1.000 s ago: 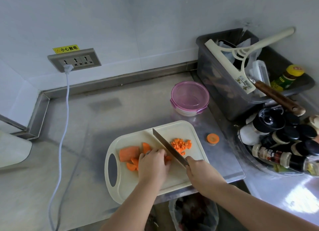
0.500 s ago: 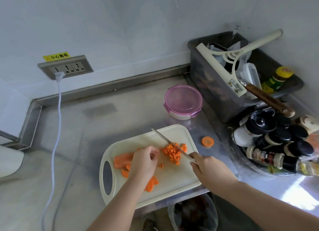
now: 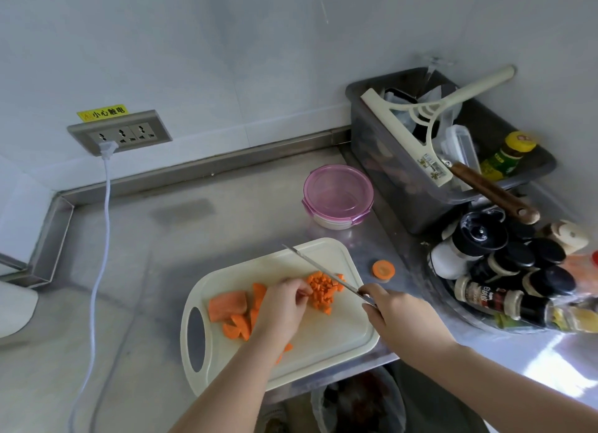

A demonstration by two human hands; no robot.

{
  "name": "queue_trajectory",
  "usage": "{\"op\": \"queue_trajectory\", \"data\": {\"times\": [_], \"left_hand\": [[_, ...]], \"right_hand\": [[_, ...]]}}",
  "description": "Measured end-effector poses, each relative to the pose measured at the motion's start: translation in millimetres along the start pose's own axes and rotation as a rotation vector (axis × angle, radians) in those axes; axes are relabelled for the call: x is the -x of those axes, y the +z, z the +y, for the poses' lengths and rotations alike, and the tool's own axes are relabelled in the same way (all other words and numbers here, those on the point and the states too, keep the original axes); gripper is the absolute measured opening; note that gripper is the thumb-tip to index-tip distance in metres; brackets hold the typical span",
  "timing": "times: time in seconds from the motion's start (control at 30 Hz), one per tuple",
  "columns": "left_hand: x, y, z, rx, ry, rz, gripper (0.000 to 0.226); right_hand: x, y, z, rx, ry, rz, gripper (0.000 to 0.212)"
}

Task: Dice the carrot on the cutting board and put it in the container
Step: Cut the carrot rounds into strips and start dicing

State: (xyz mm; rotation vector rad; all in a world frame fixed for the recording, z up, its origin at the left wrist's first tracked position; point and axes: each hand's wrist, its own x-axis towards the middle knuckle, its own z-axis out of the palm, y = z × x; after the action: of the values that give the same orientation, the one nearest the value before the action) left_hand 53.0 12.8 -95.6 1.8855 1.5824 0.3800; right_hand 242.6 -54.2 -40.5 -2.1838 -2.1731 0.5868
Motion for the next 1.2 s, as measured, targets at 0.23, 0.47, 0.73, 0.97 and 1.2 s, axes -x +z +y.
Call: {"op": "queue_trajectory", "data": {"times": [0.23,0.47,0.73,0.97,1.2], "left_hand": [[21.9,-39.2,-17.3,0.474,-0.205,0.235,0.023],[44.4,-66.7,-36.7,-0.188,-0.02,-0.073,0.028],[60.2,-61.1,-41.2,-0.75,0.328,-0.284,0.048],[52.9,-62.1,-38.8,-0.822,0.454,-0.337,0.036],[52.9,-74.6,-46.7,-0.709,0.49,-0.287,0.012]], "right_hand": [[-3.5,-3.4,-8.7,-0.345,0.047,-0.112,0.034],[-4.3,7.2,-33.8,-0.521,0.095,-0.233,0.028],[-0.2,1.4,-43.3,-0.539,0.109,-0.244,0.029],[5.1,-0.3,-43.3,-0.538,0.108,-0.249,0.027],[8.5,1.0,-45.3,-0.536,0.095,-0.261,0.026]]}}
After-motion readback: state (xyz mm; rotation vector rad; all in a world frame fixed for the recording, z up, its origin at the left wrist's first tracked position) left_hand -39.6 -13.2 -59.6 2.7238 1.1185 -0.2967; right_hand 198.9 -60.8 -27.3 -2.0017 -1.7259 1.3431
